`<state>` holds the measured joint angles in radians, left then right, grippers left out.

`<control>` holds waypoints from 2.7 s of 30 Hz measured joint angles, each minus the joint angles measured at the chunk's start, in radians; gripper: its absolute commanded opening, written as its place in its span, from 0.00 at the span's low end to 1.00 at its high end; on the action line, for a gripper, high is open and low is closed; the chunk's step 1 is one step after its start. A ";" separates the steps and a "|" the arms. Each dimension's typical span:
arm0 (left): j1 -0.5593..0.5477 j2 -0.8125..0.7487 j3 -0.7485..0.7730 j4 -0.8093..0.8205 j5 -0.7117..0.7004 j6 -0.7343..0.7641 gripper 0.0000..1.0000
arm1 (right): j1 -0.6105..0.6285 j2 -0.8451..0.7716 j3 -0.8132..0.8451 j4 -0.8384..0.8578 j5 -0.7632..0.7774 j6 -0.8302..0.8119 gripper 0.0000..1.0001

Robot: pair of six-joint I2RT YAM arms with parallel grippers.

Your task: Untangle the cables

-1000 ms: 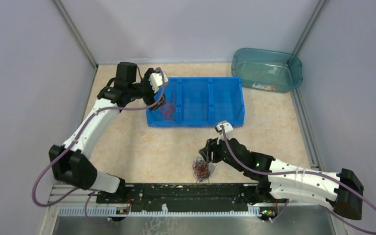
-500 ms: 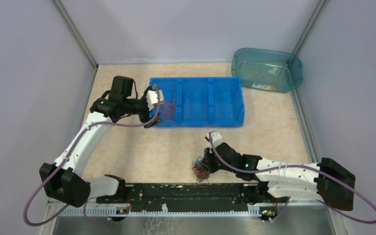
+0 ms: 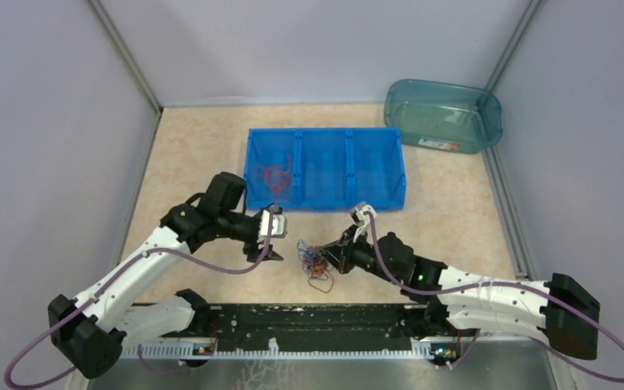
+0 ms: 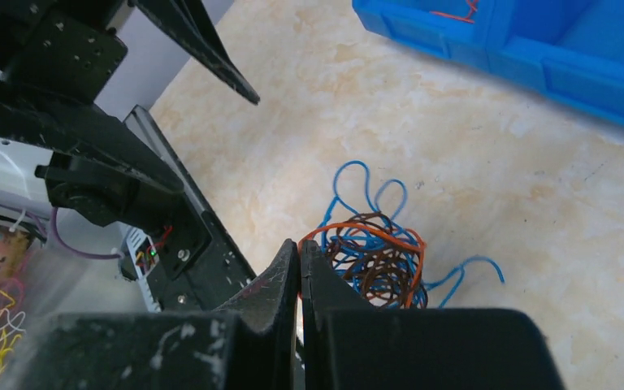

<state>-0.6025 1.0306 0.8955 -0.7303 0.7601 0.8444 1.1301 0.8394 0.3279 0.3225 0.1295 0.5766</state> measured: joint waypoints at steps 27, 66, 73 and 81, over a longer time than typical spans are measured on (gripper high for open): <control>-0.131 -0.026 -0.076 0.286 0.052 -0.159 0.50 | -0.001 0.099 0.035 0.335 -0.123 0.000 0.00; -0.144 -0.130 -0.005 0.364 0.035 -0.129 0.01 | -0.044 -0.090 0.015 0.207 -0.071 -0.017 0.57; -0.155 -0.130 0.012 0.364 0.045 -0.142 0.01 | -0.046 0.047 0.053 0.227 -0.078 -0.043 0.58; -0.164 -0.130 0.016 0.365 0.044 -0.164 0.01 | -0.047 0.158 0.108 0.314 -0.095 -0.046 0.58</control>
<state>-0.7670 0.9005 0.9115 -0.3656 0.8043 0.6807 1.0836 0.9970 0.4358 0.6361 0.0345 0.5308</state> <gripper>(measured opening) 0.017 0.580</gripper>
